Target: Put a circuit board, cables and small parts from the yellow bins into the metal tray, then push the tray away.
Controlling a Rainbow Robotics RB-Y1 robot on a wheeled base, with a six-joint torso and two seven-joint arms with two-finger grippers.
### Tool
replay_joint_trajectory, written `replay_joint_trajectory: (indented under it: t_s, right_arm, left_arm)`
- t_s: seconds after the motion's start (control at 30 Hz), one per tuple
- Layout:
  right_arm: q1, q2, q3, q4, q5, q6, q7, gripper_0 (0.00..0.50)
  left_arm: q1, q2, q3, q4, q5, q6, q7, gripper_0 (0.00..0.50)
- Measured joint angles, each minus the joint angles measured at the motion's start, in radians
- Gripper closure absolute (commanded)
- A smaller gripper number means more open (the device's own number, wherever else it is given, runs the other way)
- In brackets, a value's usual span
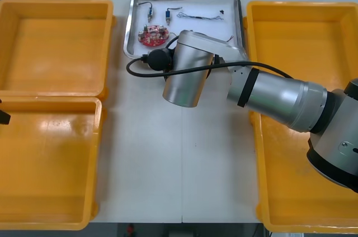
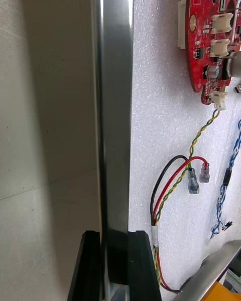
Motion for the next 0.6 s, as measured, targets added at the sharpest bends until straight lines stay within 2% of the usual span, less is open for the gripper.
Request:
replay_joint_trajectory:
  t_s: [0.03,0.07,0.4,0.6]
  right_arm:
    - [0.0,0.0,0.0,0.0,0.0,0.0,0.0,0.016]
    - [0.0,0.0,0.0,0.0,0.0,0.0,0.0,0.0]
    - [0.0,0.001,0.0,-0.001,-0.003,-0.001,0.0,0.0]
    - [0.008,0.002,-0.021,-0.043,-0.061,0.045,0.0,0.0]
  left_arm:
    - [0.0,0.0,0.0,0.0,0.0,0.0,0.0,0.0]
    - [0.0,0.0,0.0,0.0,0.0,0.0,0.0,0.0]
    - [0.0,0.0,0.0,0.0,0.0,0.0,0.0,0.0]
    - [0.0,0.0,0.0,0.0,0.0,0.0,0.0,0.0]
